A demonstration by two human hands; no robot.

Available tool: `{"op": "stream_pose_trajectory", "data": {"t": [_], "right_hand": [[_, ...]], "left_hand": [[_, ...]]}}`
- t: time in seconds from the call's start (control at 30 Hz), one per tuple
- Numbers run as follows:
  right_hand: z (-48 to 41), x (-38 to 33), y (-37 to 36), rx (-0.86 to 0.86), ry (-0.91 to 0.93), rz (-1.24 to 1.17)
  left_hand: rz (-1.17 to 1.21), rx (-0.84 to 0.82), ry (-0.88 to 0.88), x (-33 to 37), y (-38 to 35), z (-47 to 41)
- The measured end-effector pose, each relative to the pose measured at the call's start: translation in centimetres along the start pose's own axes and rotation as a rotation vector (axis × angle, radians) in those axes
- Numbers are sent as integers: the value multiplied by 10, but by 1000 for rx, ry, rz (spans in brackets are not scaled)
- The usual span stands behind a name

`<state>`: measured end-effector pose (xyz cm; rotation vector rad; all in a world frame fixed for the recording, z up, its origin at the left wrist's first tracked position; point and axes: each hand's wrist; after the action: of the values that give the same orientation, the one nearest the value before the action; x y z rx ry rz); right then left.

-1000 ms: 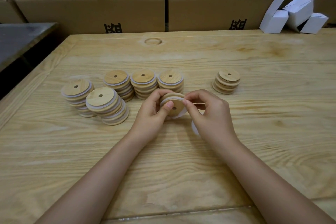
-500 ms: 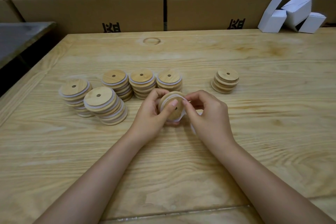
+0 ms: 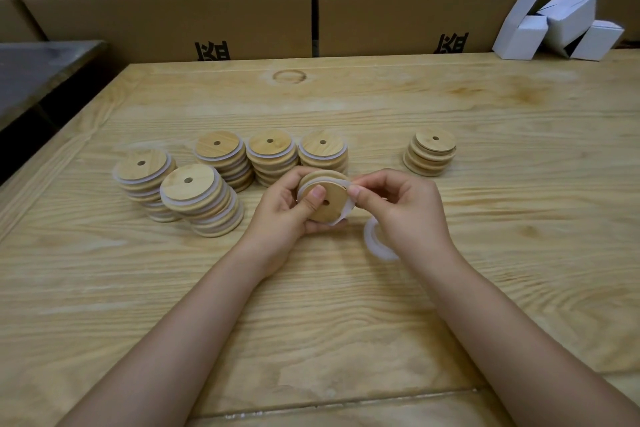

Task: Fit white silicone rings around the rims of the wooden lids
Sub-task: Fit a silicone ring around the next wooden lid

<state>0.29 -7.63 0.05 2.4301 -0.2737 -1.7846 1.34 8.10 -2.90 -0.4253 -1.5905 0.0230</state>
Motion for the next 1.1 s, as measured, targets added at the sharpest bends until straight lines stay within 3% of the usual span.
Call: {"op": "stream_pose_trajectory", "data": {"t": [0.17,0.37,0.63,0.8,1.1], "right_hand": [[9,3,-7,37,239,289],[14,5,-14,122,303,413],[9,7,-10,148,129,205],[4,6,-10,115,-11,38],[5,4,-7,76,46,77]], "left_hand": [[34,22,61,1,-5,0],[79,88,66,4,-8,-1],[-27,78,-6,-1,-6,-2],[33,106,-17,0,-4,-3],[154,41,53,2,-5,-2]]}}
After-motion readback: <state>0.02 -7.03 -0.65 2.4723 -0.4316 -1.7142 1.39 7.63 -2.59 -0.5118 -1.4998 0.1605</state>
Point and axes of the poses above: each hand's wrist, its own z-axis away from the middle knuckle, its own y-axis out of the back of the hand, x = y × z, and after that the axes turned 4 degrees about y, right-handed
